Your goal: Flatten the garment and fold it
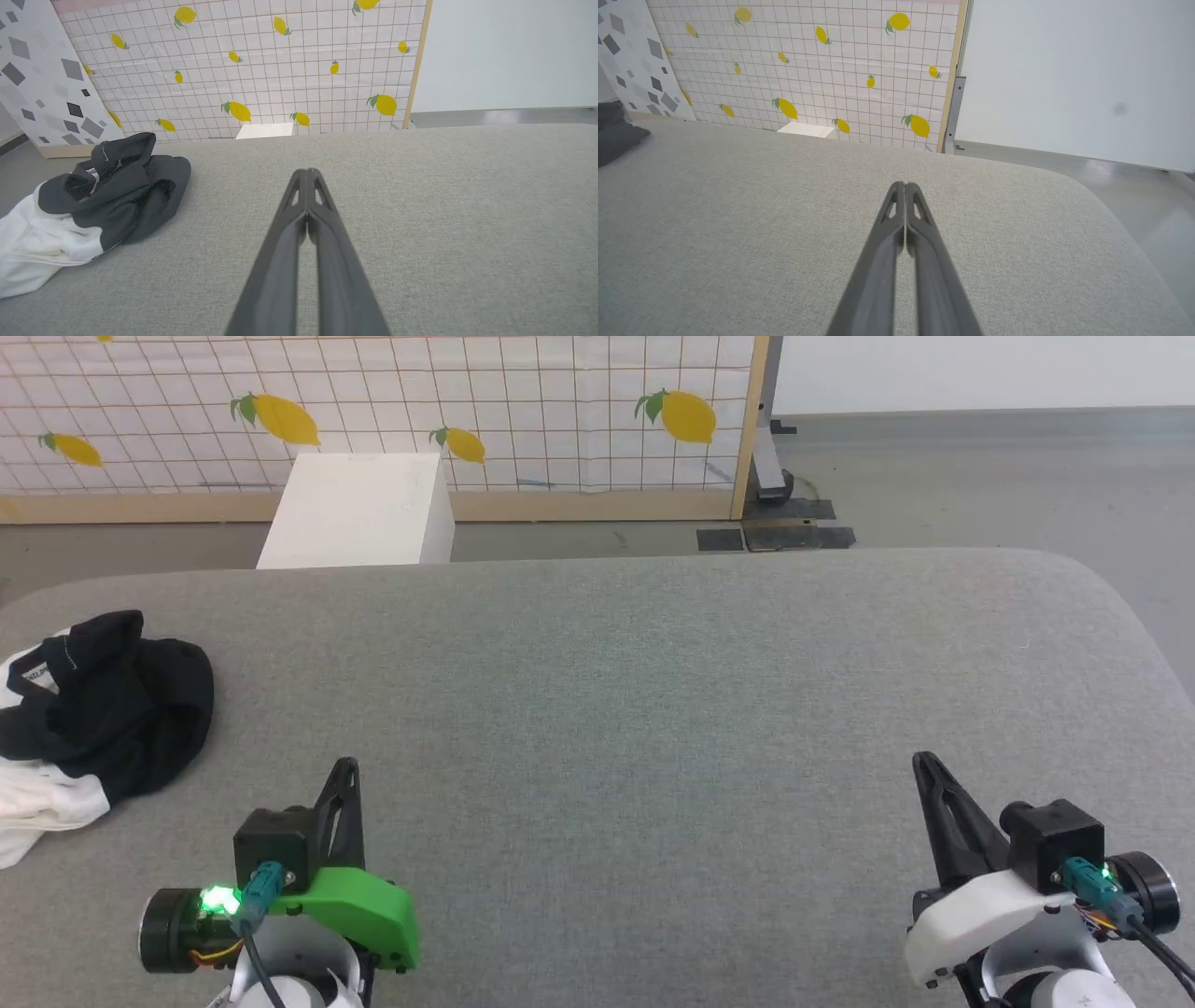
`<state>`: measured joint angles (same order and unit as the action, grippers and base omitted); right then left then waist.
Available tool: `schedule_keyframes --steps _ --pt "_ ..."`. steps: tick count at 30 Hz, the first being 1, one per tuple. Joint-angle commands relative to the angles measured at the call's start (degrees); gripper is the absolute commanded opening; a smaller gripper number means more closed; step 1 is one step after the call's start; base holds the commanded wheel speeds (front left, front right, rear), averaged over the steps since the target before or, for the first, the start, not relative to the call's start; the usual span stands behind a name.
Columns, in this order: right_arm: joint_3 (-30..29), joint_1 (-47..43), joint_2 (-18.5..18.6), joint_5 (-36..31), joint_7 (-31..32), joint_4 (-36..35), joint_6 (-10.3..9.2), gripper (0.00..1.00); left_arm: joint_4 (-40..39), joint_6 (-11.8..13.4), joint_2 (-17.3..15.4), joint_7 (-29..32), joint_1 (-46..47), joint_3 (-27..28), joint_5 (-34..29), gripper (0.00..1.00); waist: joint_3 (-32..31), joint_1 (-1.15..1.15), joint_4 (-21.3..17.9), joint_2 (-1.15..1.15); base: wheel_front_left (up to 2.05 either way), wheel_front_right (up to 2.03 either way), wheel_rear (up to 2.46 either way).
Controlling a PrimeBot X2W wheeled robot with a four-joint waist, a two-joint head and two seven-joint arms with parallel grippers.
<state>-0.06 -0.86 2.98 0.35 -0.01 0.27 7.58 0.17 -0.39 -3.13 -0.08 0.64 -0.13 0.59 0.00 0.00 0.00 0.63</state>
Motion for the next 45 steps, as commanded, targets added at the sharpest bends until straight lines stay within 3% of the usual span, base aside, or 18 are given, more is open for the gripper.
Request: schedule_keyframes --steps 1,18,19,34,45 --pt "0.06 0.86 -0.11 -0.35 0.01 -0.27 -0.09 0.00 -0.17 0.39 0.25 0.08 -0.64 0.13 -0.59 0.00 0.00 0.00 0.00 -0.63 0.00 0.00 0.00" --pt "0.06 0.86 -0.11 -0.35 0.01 -0.27 -0.09 0.00 -0.17 0.39 0.25 0.08 -0.64 0.13 -0.59 0.00 0.00 0.00 0.00 -0.63 0.00 0.00 0.00" --pt "-0.01 -0.01 0.01 0.03 0.00 0.01 0.00 1.00 0.01 -0.01 -0.01 0.00 0.01 -0.02 0.03 1.00 0.00 0.00 0.00 0.00 0.00 0.00 0.00" --pt "-0.26 0.40 0.00 0.79 -1.08 0.64 -0.01 1.00 1.26 0.95 -0.05 -1.29 0.57 -0.92 1.24 1.00 -0.08 0.00 0.58 -0.06 0.00 0.00 0.00" --pt "-0.17 0.59 -0.01 1.12 -1.96 0.82 -0.02 1.00 2.18 2.00 -0.40 -2.61 0.86 -1.17 2.44 1.00 0.07 0.00 3.45 -0.12 0.00 0.00 0.00"
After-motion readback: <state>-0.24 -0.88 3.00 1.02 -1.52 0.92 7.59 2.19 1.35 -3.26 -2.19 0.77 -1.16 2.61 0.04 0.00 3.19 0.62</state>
